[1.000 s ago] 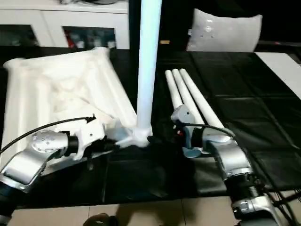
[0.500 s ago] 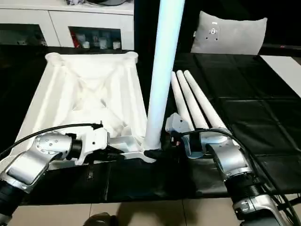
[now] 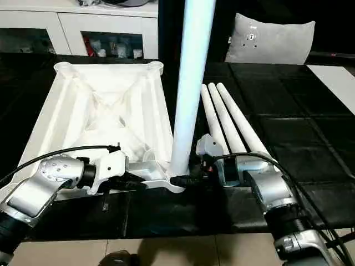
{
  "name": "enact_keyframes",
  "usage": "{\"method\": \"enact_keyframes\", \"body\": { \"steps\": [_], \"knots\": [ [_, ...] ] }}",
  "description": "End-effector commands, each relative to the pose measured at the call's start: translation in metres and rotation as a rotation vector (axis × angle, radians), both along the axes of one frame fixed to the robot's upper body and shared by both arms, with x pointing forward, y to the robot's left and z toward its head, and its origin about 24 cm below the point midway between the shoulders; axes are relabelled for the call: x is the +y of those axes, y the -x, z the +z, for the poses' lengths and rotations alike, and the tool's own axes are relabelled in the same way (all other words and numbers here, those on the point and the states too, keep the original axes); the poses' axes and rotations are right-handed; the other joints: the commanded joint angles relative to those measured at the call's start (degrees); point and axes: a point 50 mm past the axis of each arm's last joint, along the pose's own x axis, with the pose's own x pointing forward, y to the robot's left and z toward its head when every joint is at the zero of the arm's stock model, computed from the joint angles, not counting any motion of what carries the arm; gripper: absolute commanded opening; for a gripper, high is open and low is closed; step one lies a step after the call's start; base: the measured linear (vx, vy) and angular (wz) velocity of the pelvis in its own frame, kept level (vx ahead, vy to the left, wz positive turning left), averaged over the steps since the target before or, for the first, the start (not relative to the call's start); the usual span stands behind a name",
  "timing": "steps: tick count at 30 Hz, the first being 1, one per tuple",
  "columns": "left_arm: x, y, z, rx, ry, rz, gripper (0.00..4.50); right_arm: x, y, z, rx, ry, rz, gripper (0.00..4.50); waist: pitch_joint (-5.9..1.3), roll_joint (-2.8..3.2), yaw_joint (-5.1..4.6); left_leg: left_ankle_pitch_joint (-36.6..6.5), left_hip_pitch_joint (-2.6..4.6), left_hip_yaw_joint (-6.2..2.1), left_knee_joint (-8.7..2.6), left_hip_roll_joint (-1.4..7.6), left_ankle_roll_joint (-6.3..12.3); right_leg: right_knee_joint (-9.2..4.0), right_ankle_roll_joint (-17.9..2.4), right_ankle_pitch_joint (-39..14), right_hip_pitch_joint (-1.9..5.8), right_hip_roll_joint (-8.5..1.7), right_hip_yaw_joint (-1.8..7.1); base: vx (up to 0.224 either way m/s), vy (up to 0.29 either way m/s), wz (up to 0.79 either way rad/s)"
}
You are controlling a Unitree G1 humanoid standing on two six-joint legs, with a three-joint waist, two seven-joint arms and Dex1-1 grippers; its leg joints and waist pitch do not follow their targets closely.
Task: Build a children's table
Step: Rotate leg to tighten
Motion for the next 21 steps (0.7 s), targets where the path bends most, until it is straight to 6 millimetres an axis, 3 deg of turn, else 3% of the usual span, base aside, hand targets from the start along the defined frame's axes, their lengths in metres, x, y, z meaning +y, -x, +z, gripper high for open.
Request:
{"method": "enact_keyframes", "body": {
  "steps": [1, 2, 4, 6, 8, 10, 11, 12, 13, 17, 18, 21],
  "knots": [
    [-0.017, -0.002, 0.006, 0.000, 0.104, 0.118, 0.00, 0.024, 0.000, -0.010, 0.039, -0.042, -0.106, 2.73, -3.75, 0.49, -0.49, -12.81, 1.81, -2.81, -4.39, 6.06, 0.08, -4.04, -12.97, -7.99, 1.67, -6.62, 3.61, 0.000, 0.000, 0.00],
    [-0.018, -0.003, 0.006, 0.001, 0.111, 0.129, 0.00, 0.025, -0.001, -0.011, 0.040, -0.045, -0.122, 2.73, -3.61, 0.46, -0.66, -13.54, 1.85, -2.88, -4.44, 5.94, -0.34, -4.23, -13.08, -9.48, 1.56, -6.64, 3.60, 0.000, 0.000, 0.00],
    [-0.026, -0.006, 0.008, 0.004, 0.154, 0.221, 0.00, 0.037, -0.009, -0.014, 0.044, -0.075, -0.262, 2.73, -3.29, 0.17, -1.41, -17.20, 1.89, -3.21, -4.53, 5.57, -1.82, -5.03, -11.36, -17.51, 1.51, -6.96, 3.66, 0.000, 0.000, 0.00],
    [-0.030, -0.008, 0.008, 0.005, 0.169, 0.265, 0.00, 0.042, -0.013, -0.016, 0.043, -0.086, -0.324, 2.72, -3.24, 0.23, -2.40, -18.31, 1.81, -3.51, -4.64, 5.61, -2.75, -5.30, -10.22, -20.62, 1.37, -6.98, 3.64, 0.000, 0.000, 0.00],
    [-0.039, -0.014, 0.010, -0.006, 0.199, 0.359, 0.00, 0.053, -0.021, -0.018, 0.059, -0.112, -0.446, 2.72, -3.09, 0.02, -3.11, -18.39, 1.76, -3.45, -4.61, 5.45, -2.69, -5.48, -9.96, -21.02, 1.18, -6.95, 3.75, 0.000, 0.000, 0.00],
    [-0.050, -0.020, 0.015, -0.024, 0.238, 0.428, 0.00, 0.063, -0.024, -0.018, 0.092, -0.151, -0.506, 2.72, -3.24, -0.08, -3.19, -17.03, 1.56, -3.47, -4.55, 5.40, -2.11, -5.57, -9.29, -20.58, 1.44, -6.94, 3.72, 0.000, 0.000, 0.00],
    [-0.052, -0.021, 0.016, -0.027, 0.248, 0.448, 0.00, 0.066, -0.024, -0.017, 0.097, -0.160, -0.519, 2.72, -3.25, 0.00, -3.21, -16.56, 1.64, -3.28, -4.52, 5.43, -1.94, -5.51, -9.21, -19.77, 1.35, -6.80, 3.82, 0.000, 0.000, 0.00],
    [-0.066, -0.027, 0.023, -0.052, 0.283, 0.534, 0.00, 0.075, -0.031, -0.017, 0.146, -0.175, -0.649, 2.72, -3.34, 0.10, -3.08, -15.85, 1.91, -3.16, -4.45, 5.46, -1.69, -5.46, -9.29, -18.25, 1.11, -6.63, 3.91, 0.000, 0.000, 0.00],
    [-0.075, -0.028, 0.026, -0.054, 0.301, 0.562, 0.00, 0.079, -0.035, -0.019, 0.160, -0.159, -0.712, 2.72, -3.49, 0.18, -3.29, -14.18, 1.62, -3.21, -4.54, 5.46, -1.55, -5.14, -10.09, -15.45, 1.29, -6.58, 3.88, 0.000, 0.000, 0.00],
    [-0.085, -0.021, 0.025, -0.057, 0.282, 0.545, 0.00, 0.081, -0.035, -0.020, 0.108, -0.137, -0.702, 2.72, -4.06, 0.10, -2.83, -8.93, 1.25, -2.83, -3.98, 5.32, 0.44, -4.35, -10.97, -5.68, 1.80, -6.55, 3.65, 0.000, 0.000, 0.00],
    [-0.086, -0.021, 0.025, -0.057, 0.279, 0.543, 0.00, 0.082, -0.035, -0.020, 0.106, -0.138, -0.702, 3.28, -4.13, 0.05, -2.62, -7.03, 1.18, -2.72, -3.84, 5.26, 1.69, -4.12, -11.21, -2.54, 1.89, -6.49, 3.63, 0.000, 0.000, 0.00],
    [-0.082, -0.019, 0.021, -0.071, 0.245, 0.532, 0.00, 0.073, -0.035, -0.019, 0.096, -0.155, -0.713, 3.52, -4.05, 0.12, -2.60, -5.98, 1.14, -2.73, -3.86, 5.32, 3.37, -4.09, -11.63, -0.77, 2.09, -6.49, 3.46, 0.000, 0.000, 0.00]
  ]
}}
